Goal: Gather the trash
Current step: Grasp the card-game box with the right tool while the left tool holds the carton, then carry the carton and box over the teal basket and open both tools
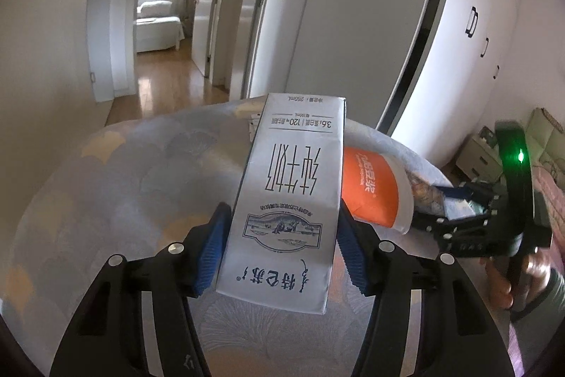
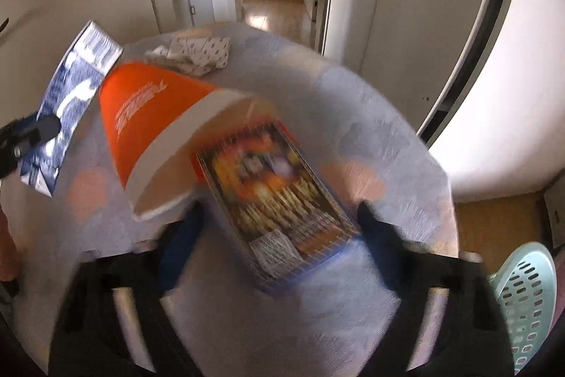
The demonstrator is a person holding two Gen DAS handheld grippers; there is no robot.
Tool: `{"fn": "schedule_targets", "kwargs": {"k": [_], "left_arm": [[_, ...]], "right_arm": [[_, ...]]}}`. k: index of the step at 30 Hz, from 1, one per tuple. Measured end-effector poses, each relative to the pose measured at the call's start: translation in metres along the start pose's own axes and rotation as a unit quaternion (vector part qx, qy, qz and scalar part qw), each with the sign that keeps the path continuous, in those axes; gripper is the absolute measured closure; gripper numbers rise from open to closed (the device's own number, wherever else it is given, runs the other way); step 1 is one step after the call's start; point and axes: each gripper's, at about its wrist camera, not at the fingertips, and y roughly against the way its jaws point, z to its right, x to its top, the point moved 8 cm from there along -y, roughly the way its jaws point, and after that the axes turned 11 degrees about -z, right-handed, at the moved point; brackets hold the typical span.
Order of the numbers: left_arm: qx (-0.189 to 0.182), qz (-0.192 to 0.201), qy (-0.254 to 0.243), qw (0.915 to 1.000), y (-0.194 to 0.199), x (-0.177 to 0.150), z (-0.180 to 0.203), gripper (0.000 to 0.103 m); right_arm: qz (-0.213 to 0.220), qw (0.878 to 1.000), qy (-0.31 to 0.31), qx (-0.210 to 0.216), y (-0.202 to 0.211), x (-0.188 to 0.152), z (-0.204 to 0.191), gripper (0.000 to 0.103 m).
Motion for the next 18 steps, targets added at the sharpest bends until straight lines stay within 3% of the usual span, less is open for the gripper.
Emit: {"fn": "schedule_targets", "kwargs": {"k": [7,18], "left_arm": [[-0.015,0.018,-0.007,0.9997,0.017,0.01,0.012,0.05],[-0.081,0.033,-0.058,0.9945,0.048,0.009,0.105,0.05]], "right_arm": [[0.033,0.999,-0.032,0.0,0.034,-0.028,0.004,0.035],[0.117,0.983,-0.14,-0.032,0.144,-0.092,0.067,0.037]]}}
